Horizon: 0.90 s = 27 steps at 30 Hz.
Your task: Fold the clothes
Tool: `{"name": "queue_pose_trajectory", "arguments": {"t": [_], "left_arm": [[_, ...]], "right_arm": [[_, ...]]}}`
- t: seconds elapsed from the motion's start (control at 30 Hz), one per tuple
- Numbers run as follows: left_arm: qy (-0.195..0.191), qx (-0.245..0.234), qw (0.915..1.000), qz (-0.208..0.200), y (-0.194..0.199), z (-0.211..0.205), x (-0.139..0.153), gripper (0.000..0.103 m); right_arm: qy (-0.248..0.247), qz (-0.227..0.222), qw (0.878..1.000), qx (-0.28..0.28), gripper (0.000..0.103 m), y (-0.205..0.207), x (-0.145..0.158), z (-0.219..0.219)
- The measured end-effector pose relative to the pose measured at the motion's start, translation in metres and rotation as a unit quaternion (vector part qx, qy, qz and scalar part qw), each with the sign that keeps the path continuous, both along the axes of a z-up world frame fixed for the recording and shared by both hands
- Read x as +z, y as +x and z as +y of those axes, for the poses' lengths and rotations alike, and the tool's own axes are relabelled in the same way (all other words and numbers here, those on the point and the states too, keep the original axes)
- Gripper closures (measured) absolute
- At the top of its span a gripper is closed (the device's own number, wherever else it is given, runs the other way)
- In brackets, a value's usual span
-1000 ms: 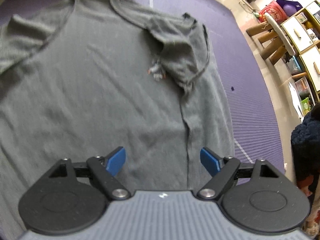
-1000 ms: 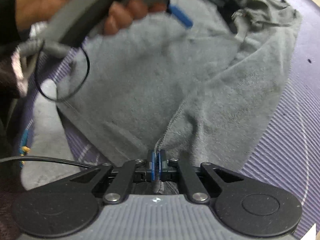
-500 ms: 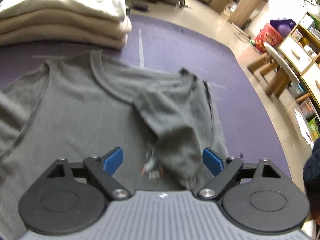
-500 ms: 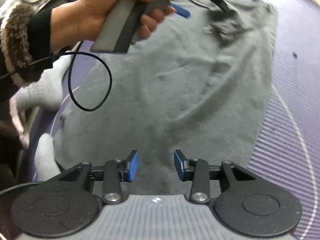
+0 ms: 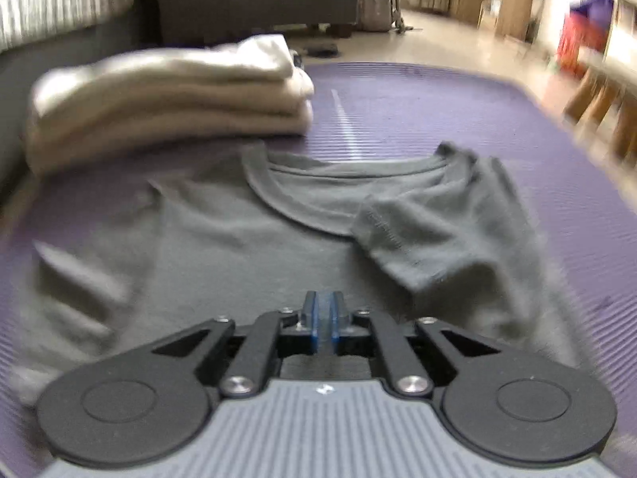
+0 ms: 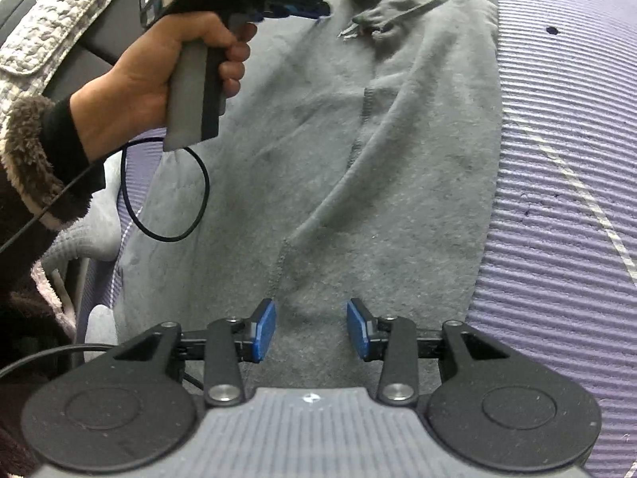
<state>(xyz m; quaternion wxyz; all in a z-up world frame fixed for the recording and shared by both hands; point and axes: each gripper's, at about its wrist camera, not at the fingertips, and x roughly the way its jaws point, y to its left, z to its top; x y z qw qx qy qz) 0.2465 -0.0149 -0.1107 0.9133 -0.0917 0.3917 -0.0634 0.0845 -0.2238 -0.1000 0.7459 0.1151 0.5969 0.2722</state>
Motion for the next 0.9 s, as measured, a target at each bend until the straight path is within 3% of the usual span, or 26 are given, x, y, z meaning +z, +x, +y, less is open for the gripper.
{"name": "queue_pose_trajectory", "arguments": {"t": [0.03,0.1,0.13,0.17,0.2,0.23,0.27,0.33,0.4,0.47,0.5,0.57,0.7,0.8,0.9], "left_arm": [[-0.026,0.000,0.9997,-0.003,0.003,0.005,0.001,0.040],[-0.032,-0.005,0.9995,-0.003,0.009,0.005,-0.001,0.042],[-0.030,-0.009,0.9995,0.002,0.012,0.003,-0.002,0.047],[-0.007,-0.009,0.9999,0.010,0.014,-0.003,-0.005,0.061],[0.030,-0.004,0.9995,0.013,0.015,-0.009,-0.007,0.073],[0.077,0.007,0.9970,0.009,0.014,-0.015,-0.008,0.093],[0.112,0.015,0.9935,0.008,0.014,-0.020,-0.008,0.095],[0.114,0.031,0.9929,0.007,0.013,-0.019,-0.008,0.095],[0.053,0.055,0.9968,0.022,0.012,-0.004,-0.006,0.087],[-0.034,0.044,0.9978,0.037,0.008,0.009,-0.005,0.054],[-0.064,0.035,0.9964,0.043,0.005,0.012,-0.004,0.053],[-0.084,0.026,0.9942,0.060,-0.001,0.014,-0.006,0.059],[-0.106,0.031,0.9912,0.073,-0.012,0.011,-0.008,0.062],[-0.118,0.044,0.9884,0.085,-0.022,-0.001,-0.009,0.083],[-0.118,0.056,0.9879,0.083,-0.026,-0.015,-0.008,0.086]], "right_arm": [[0.001,0.000,1.000,0.000,0.057,-0.001,-0.001,0.000],[0.003,0.000,1.000,0.000,0.056,-0.002,-0.003,0.001],[0.005,-0.002,1.000,-0.003,0.056,-0.002,-0.002,0.000],[0.007,-0.004,1.000,-0.006,0.056,-0.002,-0.002,-0.002],[0.005,-0.010,1.000,-0.012,0.056,0.000,-0.003,-0.003],[0.004,-0.014,1.000,-0.016,0.056,0.001,-0.001,-0.010],[0.003,-0.017,1.000,-0.020,0.056,0.001,0.000,-0.015],[0.005,-0.019,0.999,-0.038,0.056,0.003,0.002,-0.025],[0.004,-0.019,0.999,-0.042,0.056,0.003,0.002,-0.026],[0.004,-0.019,0.999,-0.045,0.056,0.005,0.000,-0.029],[0.005,-0.020,0.999,-0.044,0.056,0.006,-0.001,-0.028],[0.006,-0.022,0.999,-0.040,0.056,0.006,-0.001,-0.027],[0.005,-0.024,0.999,-0.041,0.056,0.008,-0.002,-0.024],[0.006,-0.026,0.999,-0.043,0.056,0.008,-0.002,-0.025],[0.005,-0.025,0.999,-0.043,0.056,0.009,-0.004,-0.024]]}}
